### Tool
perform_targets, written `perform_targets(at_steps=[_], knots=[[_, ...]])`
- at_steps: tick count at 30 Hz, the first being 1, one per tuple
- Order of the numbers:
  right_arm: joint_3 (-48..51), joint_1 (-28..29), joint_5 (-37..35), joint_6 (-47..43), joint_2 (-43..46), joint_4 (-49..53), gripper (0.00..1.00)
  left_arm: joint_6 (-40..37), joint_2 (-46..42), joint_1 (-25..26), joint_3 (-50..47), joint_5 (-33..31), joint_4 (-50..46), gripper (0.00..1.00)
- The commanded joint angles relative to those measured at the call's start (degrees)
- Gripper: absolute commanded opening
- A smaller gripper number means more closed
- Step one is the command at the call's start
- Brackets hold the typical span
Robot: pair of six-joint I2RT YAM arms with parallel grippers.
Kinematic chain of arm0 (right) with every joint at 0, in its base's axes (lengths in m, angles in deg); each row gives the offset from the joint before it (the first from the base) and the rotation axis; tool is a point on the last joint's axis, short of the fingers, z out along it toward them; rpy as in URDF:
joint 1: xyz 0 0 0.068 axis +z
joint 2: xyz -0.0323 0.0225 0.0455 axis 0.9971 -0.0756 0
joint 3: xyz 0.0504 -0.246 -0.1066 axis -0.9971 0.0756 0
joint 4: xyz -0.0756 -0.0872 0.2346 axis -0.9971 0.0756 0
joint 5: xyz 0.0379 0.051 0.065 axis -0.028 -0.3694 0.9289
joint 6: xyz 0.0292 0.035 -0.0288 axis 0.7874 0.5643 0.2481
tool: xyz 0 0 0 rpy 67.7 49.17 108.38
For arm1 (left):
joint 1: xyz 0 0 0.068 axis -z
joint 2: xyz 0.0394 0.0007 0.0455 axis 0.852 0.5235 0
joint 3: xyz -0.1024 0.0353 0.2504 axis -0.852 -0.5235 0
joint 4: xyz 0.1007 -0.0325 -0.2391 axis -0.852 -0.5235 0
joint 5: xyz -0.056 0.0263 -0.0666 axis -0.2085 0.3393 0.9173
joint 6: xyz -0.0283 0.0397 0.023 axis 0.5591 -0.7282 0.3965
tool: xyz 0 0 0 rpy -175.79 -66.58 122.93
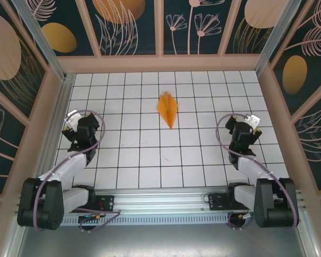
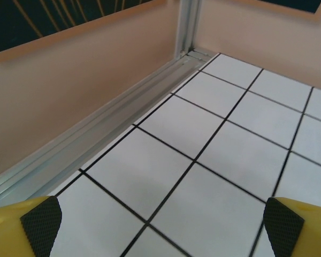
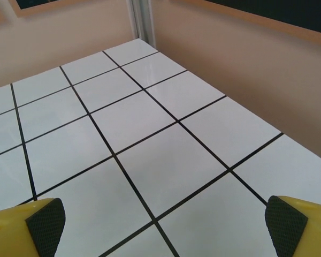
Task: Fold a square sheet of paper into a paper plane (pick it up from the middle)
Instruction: Reset both arms
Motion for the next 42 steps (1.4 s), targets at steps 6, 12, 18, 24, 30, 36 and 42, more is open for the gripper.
perform_targets(at_steps=[6,12,18,24,30,36,42], knots=[[3.8,0.3,9.6,-7.7,-9.4,-25.6,0.99,-13.8,1.7,-1.1,-10.4,8.8,30.7,0.99],[2.6,0.4,15.6,-9.6,-17.2,-34.1,0.99,-19.5,10.3,-1.9,-16.1,18.9,54.5,0.99],[2.6,-0.1,17.9,-9.8,-21.6,-37.5,0.99,-19.1,20.9,-3.5,-12.7,22.2,59.6,0.99],[2.3,-0.6,18.7,-9.5,-21.9,-37.1,0.99,-18.1,23.4,-4.2,-11.8,21.7,59.9,0.99],[3.8,-1.5,19.5,-8.5,-24.8,-42.2,0.99,-17.9,23.3,-4.2,-11.6,21.5,59.3,0.99],[3.4,-2.1,20.3,-8.0,-24.7,-41.2,0.99,-17.6,23.3,-4.2,-12.1,19.5,60.1,0.99],[3.5,-2.1,20.3,-8.1,-24.7,-41.2,0.99,-18.6,23.4,-4.2,-12.4,22.1,61.2,0.98]])
